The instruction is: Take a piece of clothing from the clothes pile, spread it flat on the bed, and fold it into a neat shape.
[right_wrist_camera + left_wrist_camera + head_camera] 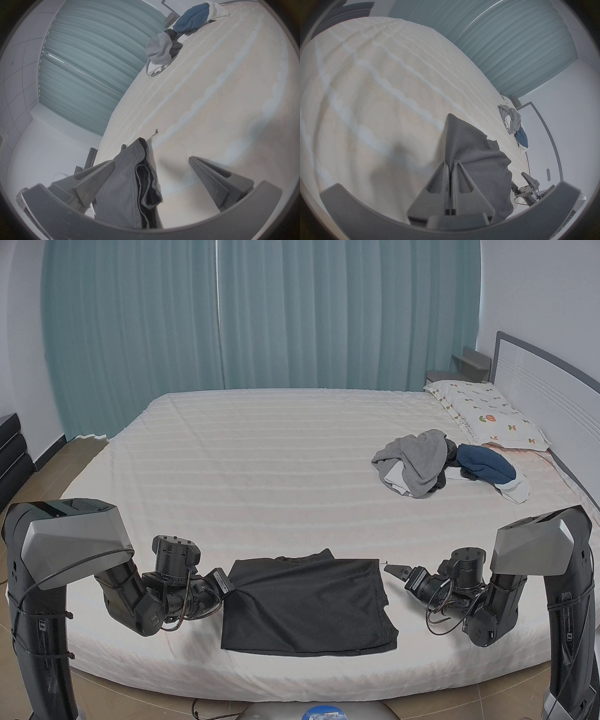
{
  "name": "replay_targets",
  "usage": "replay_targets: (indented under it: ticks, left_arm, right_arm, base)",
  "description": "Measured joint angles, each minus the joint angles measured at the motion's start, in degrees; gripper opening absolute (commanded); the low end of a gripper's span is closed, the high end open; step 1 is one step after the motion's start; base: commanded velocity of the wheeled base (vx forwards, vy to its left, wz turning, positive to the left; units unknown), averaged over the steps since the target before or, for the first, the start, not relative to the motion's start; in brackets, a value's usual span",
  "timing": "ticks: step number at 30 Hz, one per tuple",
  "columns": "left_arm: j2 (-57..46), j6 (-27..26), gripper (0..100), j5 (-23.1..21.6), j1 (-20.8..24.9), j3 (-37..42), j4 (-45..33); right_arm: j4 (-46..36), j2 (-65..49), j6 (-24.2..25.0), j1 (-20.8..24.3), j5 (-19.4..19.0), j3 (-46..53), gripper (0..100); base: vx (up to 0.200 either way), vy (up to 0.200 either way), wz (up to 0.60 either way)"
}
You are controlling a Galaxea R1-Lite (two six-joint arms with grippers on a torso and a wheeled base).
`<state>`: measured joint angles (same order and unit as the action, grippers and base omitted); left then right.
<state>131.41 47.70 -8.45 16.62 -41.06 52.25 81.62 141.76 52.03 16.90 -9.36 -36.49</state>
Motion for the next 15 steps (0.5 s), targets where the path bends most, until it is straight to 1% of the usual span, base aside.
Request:
replay_targets:
  ticks: [15]
  left_arm:
    - [0.0,0.0,0,0.4,0.0,0.0,-0.1]
  right_arm:
    - [0.0,0.1,0.0,0.2,0.1,0.0,100]
  base:
    - [0.000,0.200,0.00]
